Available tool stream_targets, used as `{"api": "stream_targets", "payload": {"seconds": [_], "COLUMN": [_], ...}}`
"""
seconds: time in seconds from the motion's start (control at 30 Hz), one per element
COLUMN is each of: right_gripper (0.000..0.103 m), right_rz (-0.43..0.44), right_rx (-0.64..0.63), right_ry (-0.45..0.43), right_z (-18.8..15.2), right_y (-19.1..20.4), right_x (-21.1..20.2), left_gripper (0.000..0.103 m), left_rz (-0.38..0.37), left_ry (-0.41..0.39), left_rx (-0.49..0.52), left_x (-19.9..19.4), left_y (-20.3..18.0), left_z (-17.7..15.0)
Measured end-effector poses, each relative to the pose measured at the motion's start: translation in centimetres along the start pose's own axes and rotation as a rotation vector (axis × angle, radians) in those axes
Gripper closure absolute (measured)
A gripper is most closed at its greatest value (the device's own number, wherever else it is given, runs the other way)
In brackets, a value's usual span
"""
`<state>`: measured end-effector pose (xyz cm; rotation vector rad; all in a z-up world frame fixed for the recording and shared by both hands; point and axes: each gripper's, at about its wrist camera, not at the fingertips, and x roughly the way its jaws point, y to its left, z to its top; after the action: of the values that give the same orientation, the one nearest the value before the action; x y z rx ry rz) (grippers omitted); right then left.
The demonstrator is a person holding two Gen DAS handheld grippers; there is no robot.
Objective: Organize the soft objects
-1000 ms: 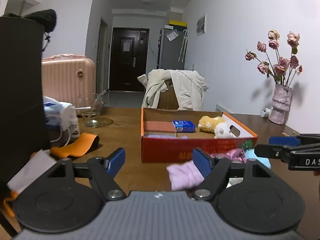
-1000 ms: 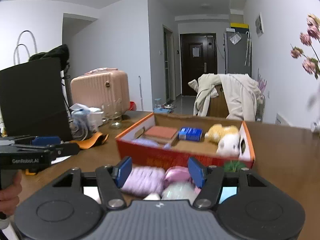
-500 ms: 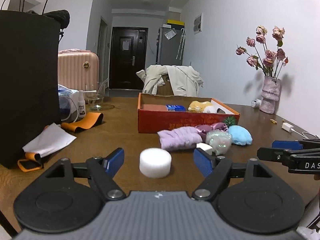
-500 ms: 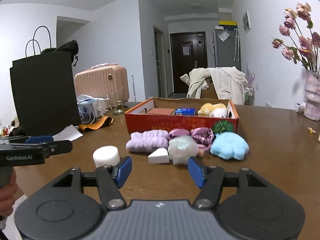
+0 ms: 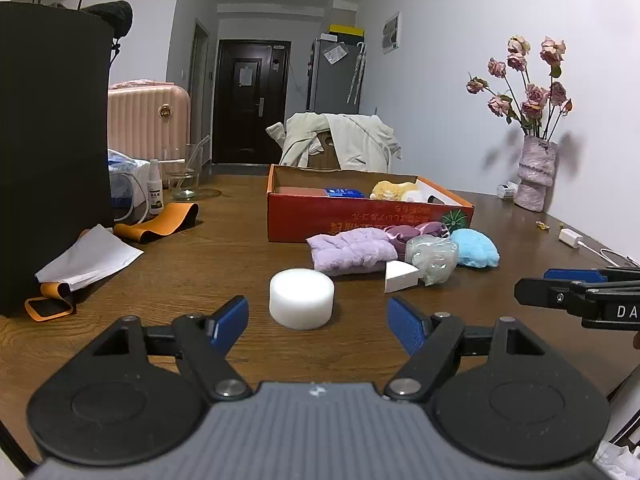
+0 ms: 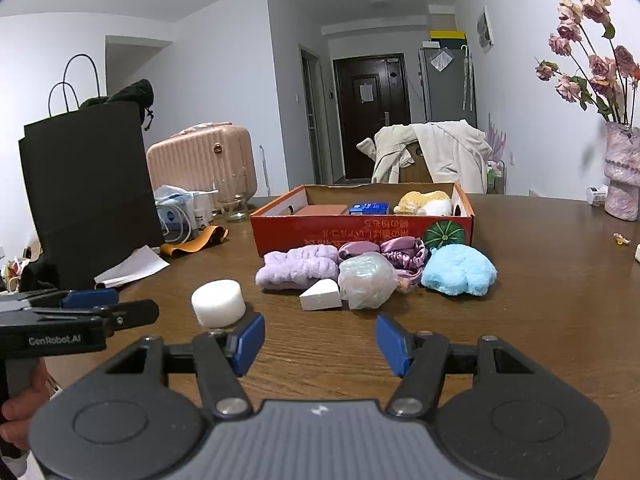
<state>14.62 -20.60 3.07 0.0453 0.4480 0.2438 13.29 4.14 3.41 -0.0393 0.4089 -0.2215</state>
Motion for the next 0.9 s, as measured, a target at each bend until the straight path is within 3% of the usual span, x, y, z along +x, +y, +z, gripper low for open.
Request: {"api": "stream_targets", "payload": {"seconds": [0.17, 0.27, 0.37, 0.5, 0.7, 0.9], "right_gripper": [0.043, 0.051, 0.053, 0.061, 0.07, 0.074], "right_rz": [-0.008, 0.005, 0.013, 0.034, 0.131, 0.096], "right_rx": [0.029, 0.036, 0.047, 0.053, 0.106, 0.079], "right_ry": [0.025, 0.038, 0.044, 0.044, 0.091, 0.197], "right_z": [0.5, 0.8, 1.7, 3.5, 6.1, 7.6], "right_y": [-0.4, -0.7, -1.1, -1.6, -1.8, -1.0], "right_x": [1.8, 3.1, 4.8, 7.2, 13.1, 19.7], "left_gripper": [0.024, 0.025, 0.025, 0.031, 0.041, 0.044], "left_rz": [-0.002, -0.015, -0.025, -0.016, -0.074, -0.16], "left_ry": [0.024, 0.03, 0.038, 0.06, 0.12, 0.212], "left_rx": [-0.006, -0.013, -0.017, -0.038, -0.1, -0.159], "left_x": [1.7, 2.8, 4.3, 7.0, 12.1, 16.7], "left_y": [0.2, 0.3, 0.4, 0.9, 2.1, 2.8], "left_z": [0.2, 0.7, 1.3, 2.9, 5.2, 6.5]}}
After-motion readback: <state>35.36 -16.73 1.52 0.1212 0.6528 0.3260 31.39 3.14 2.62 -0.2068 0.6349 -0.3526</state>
